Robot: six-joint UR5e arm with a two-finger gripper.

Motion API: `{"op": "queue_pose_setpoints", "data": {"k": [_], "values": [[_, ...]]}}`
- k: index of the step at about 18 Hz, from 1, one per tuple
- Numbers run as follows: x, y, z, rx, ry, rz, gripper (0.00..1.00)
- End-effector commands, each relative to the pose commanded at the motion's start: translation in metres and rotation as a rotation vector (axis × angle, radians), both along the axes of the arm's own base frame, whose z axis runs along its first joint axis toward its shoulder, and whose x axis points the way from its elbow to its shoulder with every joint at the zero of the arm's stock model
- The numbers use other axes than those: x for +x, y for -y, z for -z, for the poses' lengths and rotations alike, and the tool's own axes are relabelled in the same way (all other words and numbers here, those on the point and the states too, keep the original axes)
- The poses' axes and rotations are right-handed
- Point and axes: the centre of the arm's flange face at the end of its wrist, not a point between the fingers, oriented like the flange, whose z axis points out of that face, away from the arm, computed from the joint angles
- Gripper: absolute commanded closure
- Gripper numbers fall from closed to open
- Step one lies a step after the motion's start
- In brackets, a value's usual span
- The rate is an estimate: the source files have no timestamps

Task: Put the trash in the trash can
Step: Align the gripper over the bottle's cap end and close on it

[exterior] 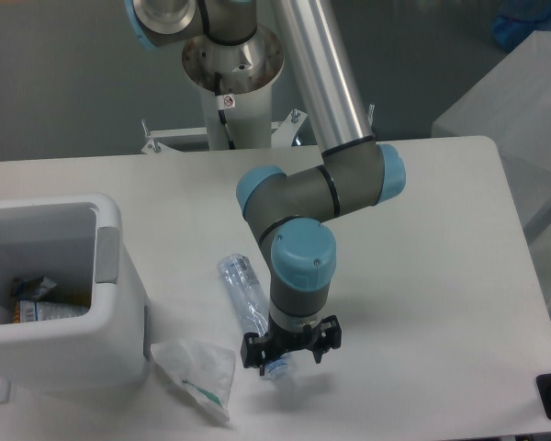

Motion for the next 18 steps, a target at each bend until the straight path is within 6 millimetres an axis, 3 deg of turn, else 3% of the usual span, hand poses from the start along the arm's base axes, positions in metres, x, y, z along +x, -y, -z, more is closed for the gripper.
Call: {"op": "queue_pose_setpoints", "data": {"k": [9, 15, 18], "values": [[-0.006, -0.006, 0.013, 0.003, 0.001, -0.03, 0.0], [0.002, -0.014, 0.025, -0.007, 0.013, -0.032, 0.0], [0.003, -0.013, 0.025, -0.009, 0.013, -0.032, 0.07]]}}
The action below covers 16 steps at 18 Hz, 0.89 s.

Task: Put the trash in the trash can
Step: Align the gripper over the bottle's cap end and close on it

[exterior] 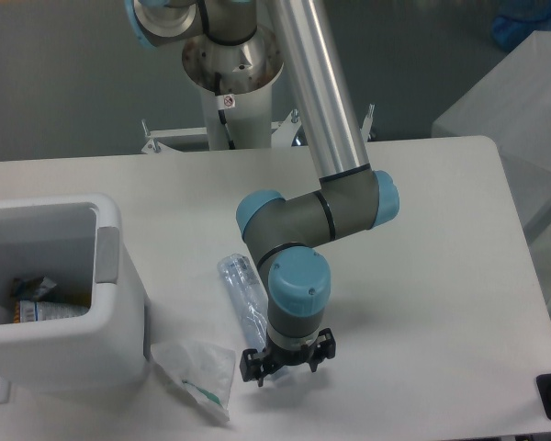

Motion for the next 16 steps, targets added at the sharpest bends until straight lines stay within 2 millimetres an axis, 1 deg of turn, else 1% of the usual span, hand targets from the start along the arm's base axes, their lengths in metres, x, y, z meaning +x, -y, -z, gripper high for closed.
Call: {"op": "queue_pose_setpoints", "data": {"k": [1, 2, 3, 4, 7, 14, 16], "values": [[0.0, 0.0, 0.001, -0.006, -0.004, 0.0, 0.09], [-0.001, 0.001, 0.001, -0.015, -0.013, -0.001, 0.13], [-0.001, 0.001, 0.006, -0.029, -0.018, -0.003, 0.18], [0.003, -0.003, 0.009, -0.039, -0.025, 0.006, 0.19], [0.003, -0.002, 0.012, -0.054, -0.033, 0.002, 0.26], [0.003, -0.003, 0.01, -0.051, -0.034, -0.001, 0.33], [0.003, -0.002, 0.012, -0.054, -0.033, -0.001, 0.38]]}}
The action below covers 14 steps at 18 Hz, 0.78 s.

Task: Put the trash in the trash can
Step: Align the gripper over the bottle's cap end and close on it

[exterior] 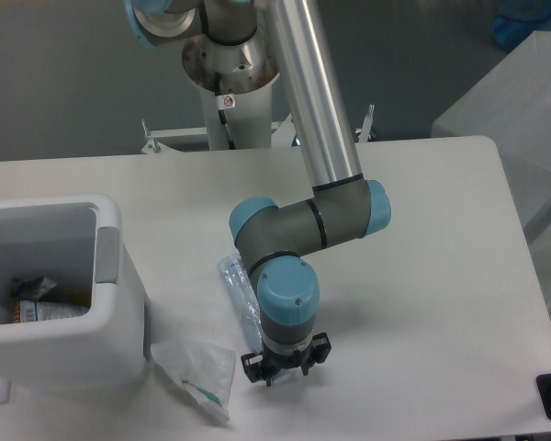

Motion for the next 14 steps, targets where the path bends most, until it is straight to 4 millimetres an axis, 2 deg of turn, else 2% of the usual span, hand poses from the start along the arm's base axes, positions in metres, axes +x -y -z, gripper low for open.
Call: {"op": "queue_pose_setpoints", "data": {"k": [6, 14], "values": [[0.0008, 0.0003, -0.0037, -0.002, -0.008, -0.001, 0.56], [0.005, 0.0012, -0.004, -0.011, -0.013, 0.005, 0.66]]}}
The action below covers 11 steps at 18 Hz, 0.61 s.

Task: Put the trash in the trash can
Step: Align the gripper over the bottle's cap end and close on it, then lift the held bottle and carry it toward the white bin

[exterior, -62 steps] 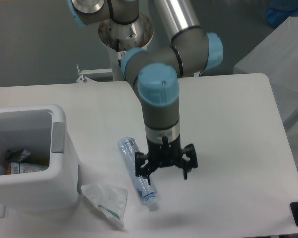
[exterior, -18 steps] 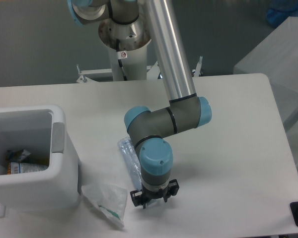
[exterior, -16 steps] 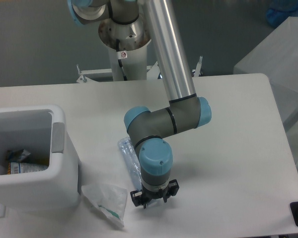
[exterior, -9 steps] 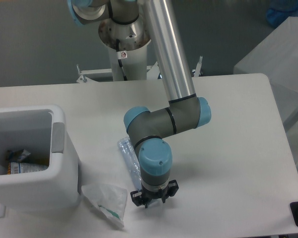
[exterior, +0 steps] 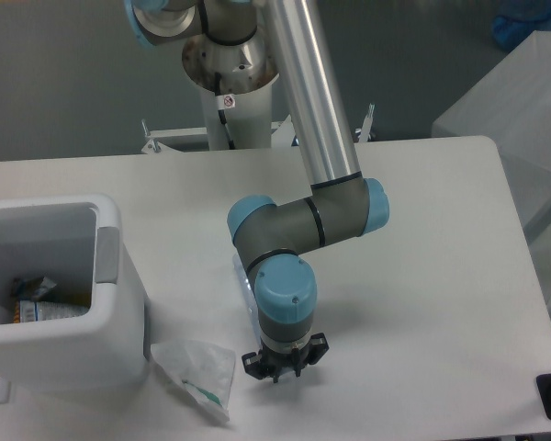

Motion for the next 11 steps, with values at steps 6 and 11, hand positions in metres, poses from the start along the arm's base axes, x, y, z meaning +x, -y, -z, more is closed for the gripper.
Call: {"op": "queue_pose_setpoints", "data": {"k": [6, 11], "values": [[0.004, -0.004, -0.023, 0.028, -0.022, 0.014, 0.66], [0.003, -0.003, -0.135, 0.246, -0.122, 0.021, 0.66]]}}
